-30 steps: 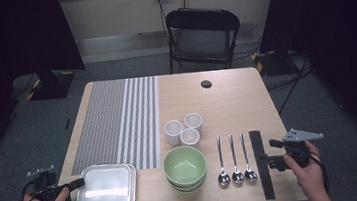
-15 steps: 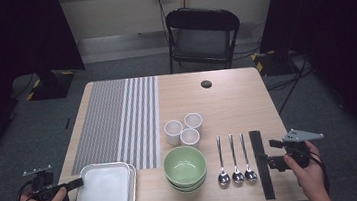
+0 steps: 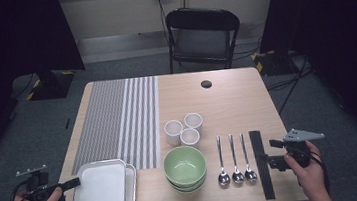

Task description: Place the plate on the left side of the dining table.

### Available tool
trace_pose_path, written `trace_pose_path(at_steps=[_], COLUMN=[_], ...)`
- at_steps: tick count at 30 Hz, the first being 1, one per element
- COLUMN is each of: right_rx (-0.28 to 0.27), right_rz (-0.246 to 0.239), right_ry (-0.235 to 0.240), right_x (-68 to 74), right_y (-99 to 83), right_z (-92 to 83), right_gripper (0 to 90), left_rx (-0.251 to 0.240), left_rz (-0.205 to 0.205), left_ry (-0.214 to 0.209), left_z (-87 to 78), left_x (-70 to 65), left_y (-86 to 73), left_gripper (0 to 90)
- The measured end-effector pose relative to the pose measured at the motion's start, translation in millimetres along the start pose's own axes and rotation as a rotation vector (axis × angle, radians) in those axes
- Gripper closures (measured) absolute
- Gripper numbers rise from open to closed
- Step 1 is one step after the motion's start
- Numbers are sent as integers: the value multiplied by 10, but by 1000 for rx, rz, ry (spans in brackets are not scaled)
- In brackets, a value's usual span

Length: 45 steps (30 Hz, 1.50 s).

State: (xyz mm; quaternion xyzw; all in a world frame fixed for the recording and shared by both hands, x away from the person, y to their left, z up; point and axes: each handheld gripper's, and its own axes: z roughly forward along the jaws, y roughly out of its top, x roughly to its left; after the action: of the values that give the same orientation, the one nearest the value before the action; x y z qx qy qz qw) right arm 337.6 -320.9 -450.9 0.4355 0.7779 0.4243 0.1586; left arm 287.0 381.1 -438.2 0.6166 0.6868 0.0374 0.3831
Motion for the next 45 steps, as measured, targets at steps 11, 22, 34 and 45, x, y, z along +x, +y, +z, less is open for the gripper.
trace_pose_path(at_steps=[11, 22, 34, 45], right_rx=[-8, -9, -4, 3], right_rz=[17, 24, 25, 29], right_ry=[2, 1, 5, 3], right_x=[-26, -28, -31, -37], right_y=[-11, -22, -30, -41], right_z=[-13, -14, -10, -20], right_gripper=[224, 224, 224, 226], left_rx=[4, 1, -19, -15], left_rz=[12, 12, 45, 56], left_ry=[0, 10, 3, -1], left_z=[-35, -67, 3, 12], left_x=[-62, -58, -198, -274], left_y=[47, 96, 281, 410], left_gripper=[892, 893, 893, 893])
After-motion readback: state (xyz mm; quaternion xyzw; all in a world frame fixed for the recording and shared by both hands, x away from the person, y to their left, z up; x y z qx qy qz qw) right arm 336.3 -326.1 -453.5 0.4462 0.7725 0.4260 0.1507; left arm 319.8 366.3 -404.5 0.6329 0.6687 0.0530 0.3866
